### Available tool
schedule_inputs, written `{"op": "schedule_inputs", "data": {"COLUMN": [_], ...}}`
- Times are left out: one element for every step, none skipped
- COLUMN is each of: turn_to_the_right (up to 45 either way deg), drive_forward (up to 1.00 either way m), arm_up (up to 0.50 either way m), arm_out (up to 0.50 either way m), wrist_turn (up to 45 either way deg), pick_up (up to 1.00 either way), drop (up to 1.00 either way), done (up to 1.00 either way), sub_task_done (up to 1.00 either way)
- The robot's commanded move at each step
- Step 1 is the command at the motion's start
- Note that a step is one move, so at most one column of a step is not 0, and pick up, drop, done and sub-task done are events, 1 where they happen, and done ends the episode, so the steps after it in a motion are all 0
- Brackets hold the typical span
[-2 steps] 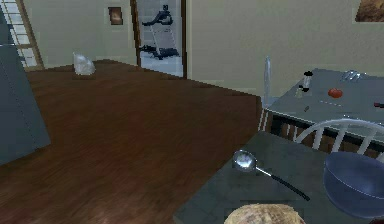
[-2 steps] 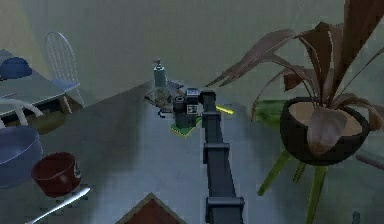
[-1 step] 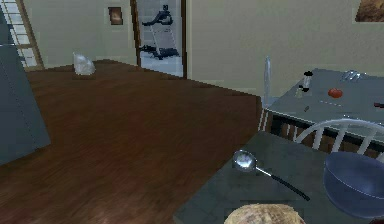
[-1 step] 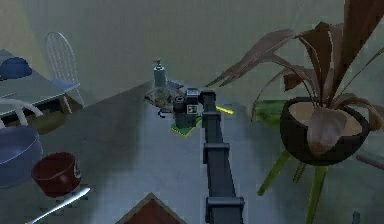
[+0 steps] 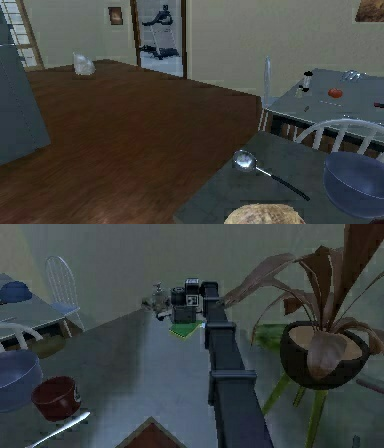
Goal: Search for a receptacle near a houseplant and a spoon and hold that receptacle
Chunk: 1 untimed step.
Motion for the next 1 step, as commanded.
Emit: {"op": "schedule_inputs", "data": {"turn_to_the_right": [0.0], "drive_forward": [0.0], "arm_up": [0.0], "arm_out": [0.0], "wrist_turn": [0.0], "pick_up": [0.0], "drop": [0.0], "done": [1.0], "sub_task_done": [0.0]}}
